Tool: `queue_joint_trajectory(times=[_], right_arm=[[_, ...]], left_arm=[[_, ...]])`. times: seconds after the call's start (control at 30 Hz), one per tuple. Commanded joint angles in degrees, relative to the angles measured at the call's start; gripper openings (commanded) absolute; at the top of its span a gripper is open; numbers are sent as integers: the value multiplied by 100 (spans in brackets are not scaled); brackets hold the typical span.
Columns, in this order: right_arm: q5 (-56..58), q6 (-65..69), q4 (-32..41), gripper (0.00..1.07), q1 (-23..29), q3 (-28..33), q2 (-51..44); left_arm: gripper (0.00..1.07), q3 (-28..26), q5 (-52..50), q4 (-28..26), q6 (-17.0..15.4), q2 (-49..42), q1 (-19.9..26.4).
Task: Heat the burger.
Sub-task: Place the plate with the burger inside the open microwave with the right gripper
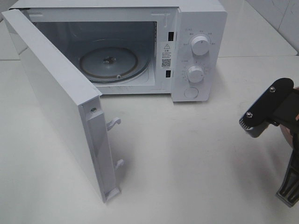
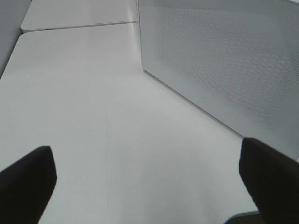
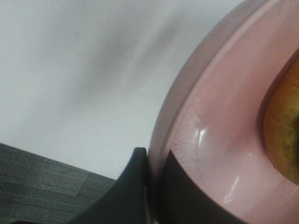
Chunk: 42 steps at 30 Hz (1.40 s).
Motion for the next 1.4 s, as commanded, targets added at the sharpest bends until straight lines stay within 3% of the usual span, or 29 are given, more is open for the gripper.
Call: queue_joint_trajectory(times=[0.03,0.73,1.4], right_arm=[[390,-155,-309,0,493,52,-246],[607,-550,-350,0,2699,52,-344],[-292,-2601,-372,0,2790,46,-344]], left_arm=[[100,17,-46,-23,-11,-80,-34],[100,17,-46,-23,-11,-80,-34],[100,17,-46,-23,-11,-80,-34]])
